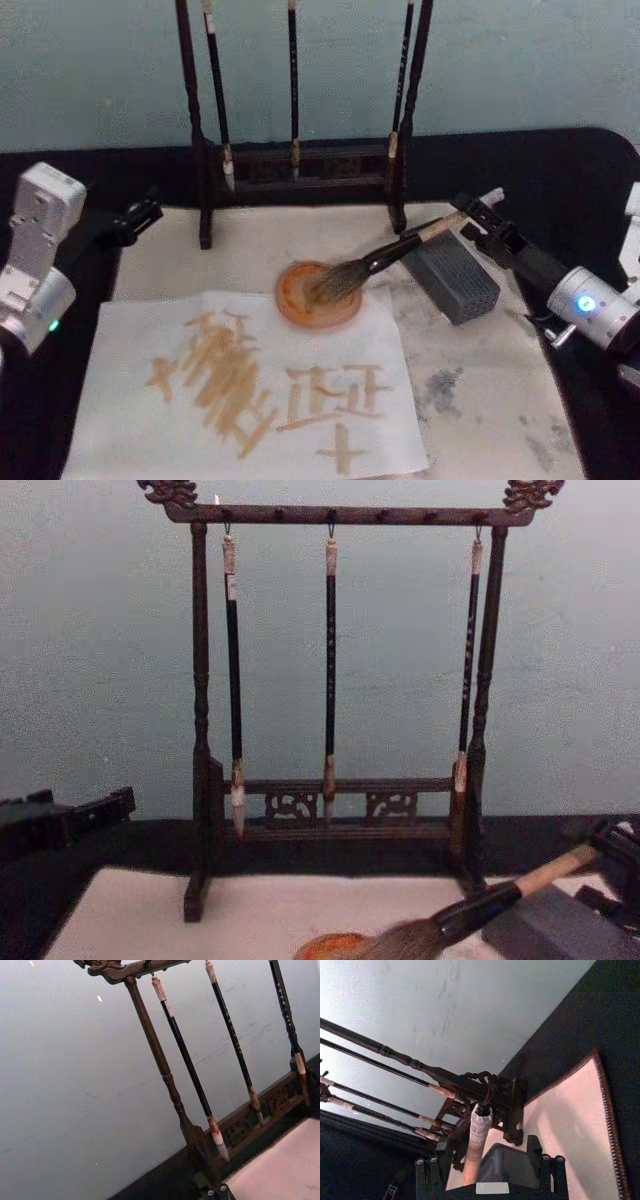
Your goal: Pick up the brush from the inkstone, write on the paper, then place the brush back to its original position.
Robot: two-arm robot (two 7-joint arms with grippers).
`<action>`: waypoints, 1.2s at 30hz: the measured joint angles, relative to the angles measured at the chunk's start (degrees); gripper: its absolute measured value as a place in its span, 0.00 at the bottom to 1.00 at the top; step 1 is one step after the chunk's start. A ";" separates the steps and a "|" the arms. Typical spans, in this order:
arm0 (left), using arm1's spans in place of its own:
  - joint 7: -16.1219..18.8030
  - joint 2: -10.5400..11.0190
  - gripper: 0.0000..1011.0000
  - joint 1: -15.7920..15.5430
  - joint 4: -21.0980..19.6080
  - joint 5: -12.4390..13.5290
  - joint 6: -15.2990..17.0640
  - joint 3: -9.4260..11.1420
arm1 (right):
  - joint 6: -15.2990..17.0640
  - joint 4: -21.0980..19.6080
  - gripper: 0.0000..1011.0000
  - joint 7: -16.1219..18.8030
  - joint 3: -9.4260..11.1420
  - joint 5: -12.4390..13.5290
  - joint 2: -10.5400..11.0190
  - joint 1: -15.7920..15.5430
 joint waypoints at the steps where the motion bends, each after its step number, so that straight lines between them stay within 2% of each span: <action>1: 0.00 0.00 0.99 0.00 0.00 0.00 0.00 0.00 | -0.02 0.00 0.99 -0.03 -0.12 0.01 0.00 0.04; 12: 0.00 0.00 0.99 0.00 0.00 0.00 0.00 0.00 | -1.55 0.07 0.99 -0.10 -2.35 -0.02 0.25 1.09; 23: 0.00 0.00 0.99 0.00 0.00 0.00 0.00 0.00 | -1.67 -0.02 0.99 -0.18 -2.35 -0.06 0.27 1.10; 31: 0.00 0.00 0.99 0.00 0.00 0.00 0.00 0.00 | -1.56 -0.02 0.80 -0.18 -2.30 -0.06 0.24 1.09; 32: 0.00 0.00 0.99 0.00 0.00 0.00 0.00 0.00 | -1.54 -0.02 0.75 -0.18 -2.29 -0.06 0.23 1.09; 34: 0.00 0.00 0.99 0.00 0.00 0.00 0.00 0.00 | -1.53 -0.02 0.72 -0.18 -2.28 -0.06 0.23 1.08; 36: 0.00 0.00 0.99 0.00 0.00 0.00 0.00 0.00 | -1.50 -0.02 0.63 -0.18 -2.27 -0.06 0.23 1.07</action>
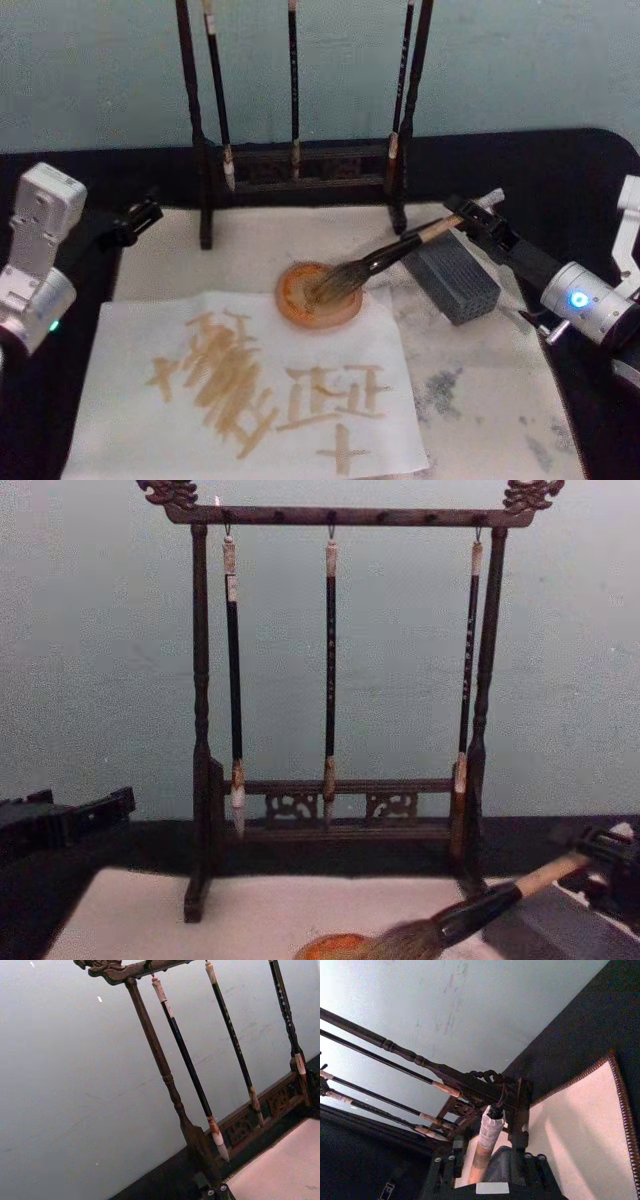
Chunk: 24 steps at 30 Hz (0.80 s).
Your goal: Pick up the brush from the inkstone, write on the paper, then place the brush back to its original position.
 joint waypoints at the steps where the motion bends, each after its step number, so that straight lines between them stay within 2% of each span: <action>1: 0.00 0.00 0.99 0.00 0.00 0.00 0.00 0.00 | 0.00 0.00 0.61 0.00 0.00 0.00 0.00 0.00; 10: 0.00 0.00 0.99 0.00 0.00 0.00 0.00 0.00 | 0.05 0.00 0.32 0.00 0.03 -0.04 -0.01 -0.01; 11: 0.00 0.00 0.99 0.00 0.00 0.00 0.00 0.00 | 0.06 0.00 0.26 0.00 0.03 -0.04 -0.01 -0.01; 14: 0.00 0.00 0.99 0.00 0.00 0.00 0.00 0.00 | 0.09 -0.01 0.20 0.06 0.03 -0.03 -0.01 -0.01; 24: 0.00 0.00 0.99 0.00 0.00 0.00 0.00 0.00 | 0.11 0.00 0.19 0.06 0.02 -0.03 -0.01 -0.01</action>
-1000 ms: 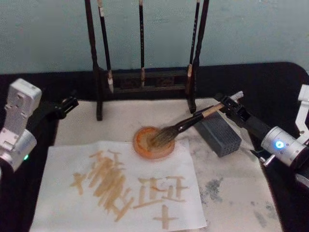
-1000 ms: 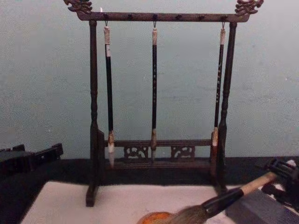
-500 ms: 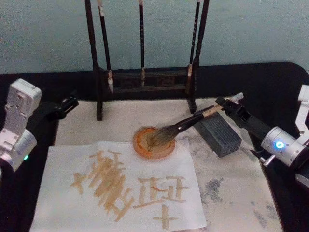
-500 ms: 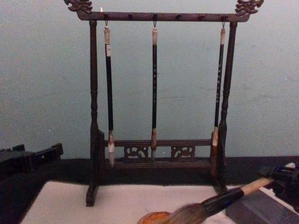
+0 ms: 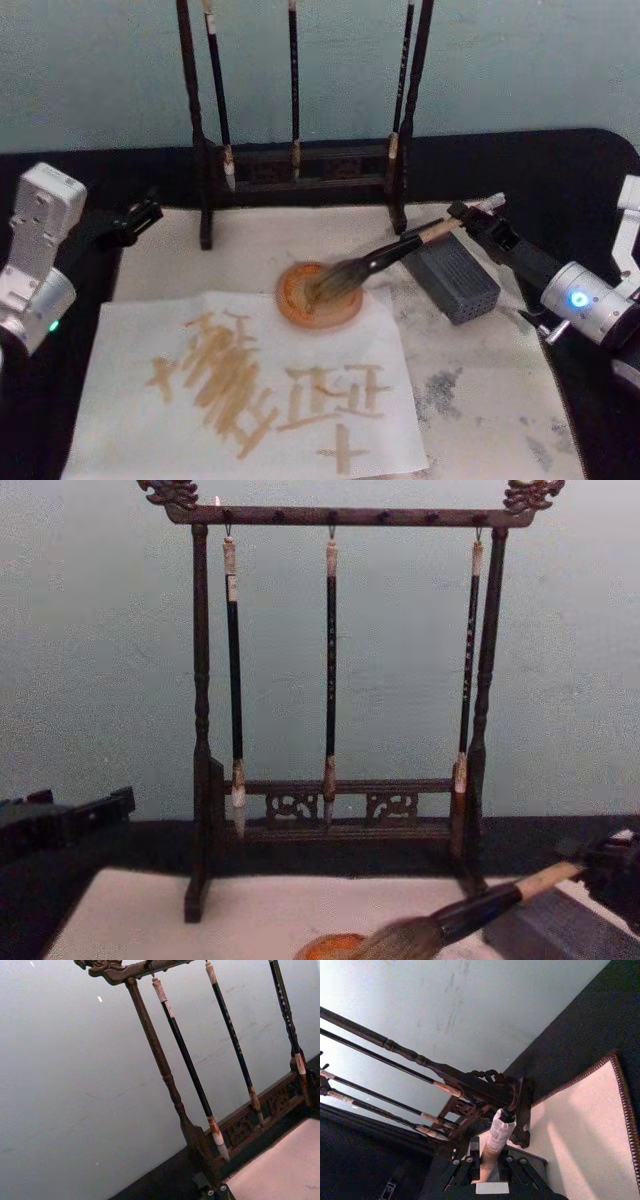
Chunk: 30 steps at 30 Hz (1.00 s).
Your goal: Pick up the brush from the inkstone, write on the paper, then place the brush back to its original position.
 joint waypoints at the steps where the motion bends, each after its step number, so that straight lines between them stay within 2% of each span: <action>1: 0.00 0.00 0.99 0.00 0.00 0.00 0.00 0.00 | 0.00 0.00 0.19 0.00 0.00 0.00 0.00 0.00; 15: 0.00 0.00 0.99 0.00 0.00 0.00 0.00 0.00 | -0.11 -0.45 0.19 -0.27 -0.01 0.05 0.14 -0.22; 22: 0.00 0.00 0.99 0.00 0.00 0.00 0.00 0.00 | -2.14 -7.14 0.19 -3.76 -0.57 0.05 2.47 -3.05; 30: 0.00 0.00 0.99 0.00 0.00 0.00 0.00 0.00 | -3.86 -15.59 0.19 -6.23 -2.64 -1.95 5.44 -5.12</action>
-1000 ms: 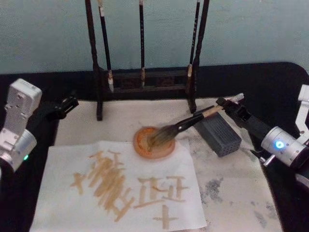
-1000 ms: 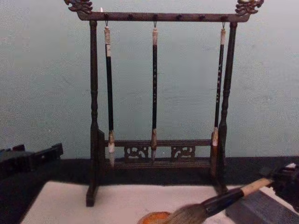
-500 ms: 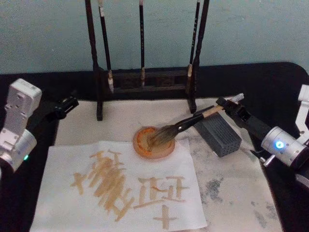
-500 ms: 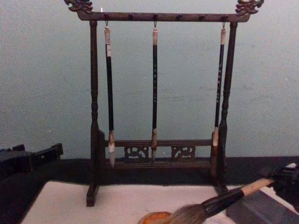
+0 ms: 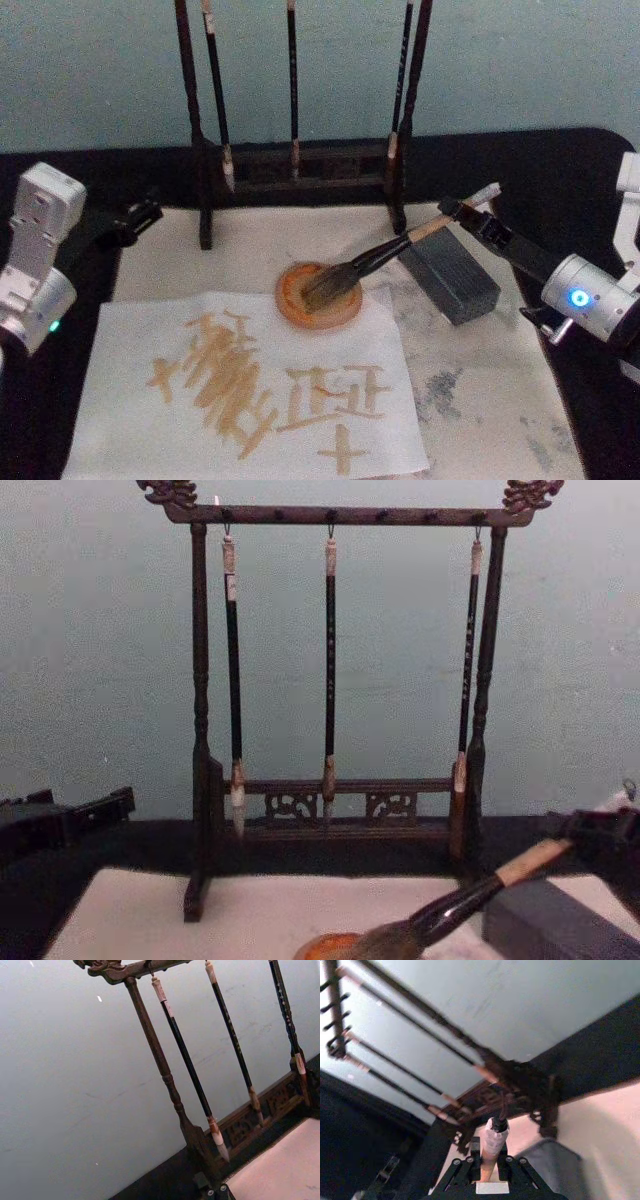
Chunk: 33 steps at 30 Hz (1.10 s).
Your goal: Pick up the brush from the inkstone, write on the paper, then place the brush back to its original position.
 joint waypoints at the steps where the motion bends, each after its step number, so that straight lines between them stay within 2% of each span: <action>1: 0.00 0.00 0.99 0.00 0.00 0.00 0.00 0.00 | -0.22 -1.68 0.19 -0.38 -0.50 -0.45 0.63 -0.31; 13: 0.00 0.00 0.99 0.00 0.00 0.00 0.00 0.00 | -1.44 -12.82 0.18 -4.24 -4.45 -4.70 5.11 -1.37; 19: 0.00 0.00 0.99 0.00 0.00 0.00 0.00 0.00 | -1.72 -16.88 0.18 -6.18 -5.86 -6.24 6.83 -1.34; 33: 0.00 0.00 0.99 0.00 0.00 0.00 0.00 0.00 | -2.85 -24.05 0.18 -7.97 -6.57 -8.24 10.04 -1.92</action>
